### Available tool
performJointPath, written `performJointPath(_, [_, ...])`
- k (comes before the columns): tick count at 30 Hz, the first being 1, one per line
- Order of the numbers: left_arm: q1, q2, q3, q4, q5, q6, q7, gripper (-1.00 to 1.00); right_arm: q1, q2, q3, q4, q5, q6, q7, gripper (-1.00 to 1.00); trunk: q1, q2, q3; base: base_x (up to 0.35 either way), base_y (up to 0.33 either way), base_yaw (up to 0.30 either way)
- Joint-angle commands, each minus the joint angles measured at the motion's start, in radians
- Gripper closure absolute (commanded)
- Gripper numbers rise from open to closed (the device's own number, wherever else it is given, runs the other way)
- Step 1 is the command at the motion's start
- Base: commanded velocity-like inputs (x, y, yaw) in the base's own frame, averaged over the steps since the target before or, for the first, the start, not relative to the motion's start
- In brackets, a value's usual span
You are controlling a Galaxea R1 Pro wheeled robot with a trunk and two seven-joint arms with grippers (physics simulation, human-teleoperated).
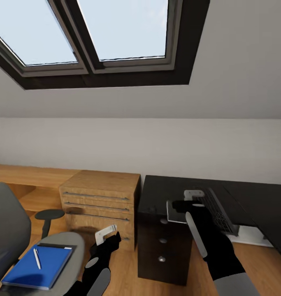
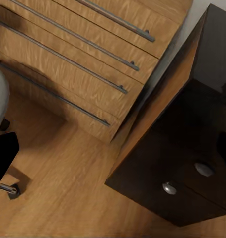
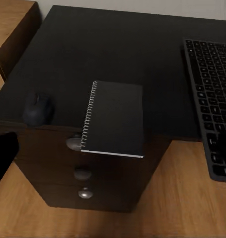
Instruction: In the bedroom, organize the workspace by keeping the computer under the desk, ensuring the monitor is on the desk, placing the keyboard on the desk next to the monitor, placing the mouse on the desk next to the keyboard, moving the folder from the swivel chair onto the desk next to the mouse, stacking the notebook on top of the folder with the pen on top of the notebook, and positioning the swivel chair next to the desk.
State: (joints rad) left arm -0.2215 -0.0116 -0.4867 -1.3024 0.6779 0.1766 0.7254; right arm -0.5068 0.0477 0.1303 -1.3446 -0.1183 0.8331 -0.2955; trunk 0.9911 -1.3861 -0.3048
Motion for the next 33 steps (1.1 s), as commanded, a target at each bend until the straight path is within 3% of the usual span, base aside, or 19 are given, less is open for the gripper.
performJointPath(1, [-0.001, 0.000, -0.001, -0.002, 0.003, 0.004, 0.006, -1.00, -0.001, 0.000, 0.001, -0.001, -0.011, 0.003, -0.010, -1.00, -0.001, -0.001, -0.003, -0.337, 0.000, -0.017])
performJointPath(18, [-0.001, 0.000, -0.001, -0.002, 0.005, 0.004, 0.006, -1.00, -0.001, 0.001, 0.002, -0.002, -0.010, 0.003, -0.011, -1.00, -0.001, -0.001, -0.030, -0.257, 0.000, -0.003])
performJointPath(29, [-0.001, -0.004, -0.002, 0.033, 0.004, 0.009, 0.002, -1.00, 0.000, -0.002, -0.001, 0.016, -0.005, 0.000, -0.013, -1.00, -0.001, -0.001, -0.047, -0.053, 0.000, 0.000])
performJointPath(33, [-0.001, -0.006, -0.011, 0.063, 0.002, 0.009, 0.001, -1.00, 0.046, -0.006, -0.004, 0.060, -0.001, -0.060, -0.012, -1.00, -0.001, -0.001, -0.054, -0.003, 0.000, 0.000])
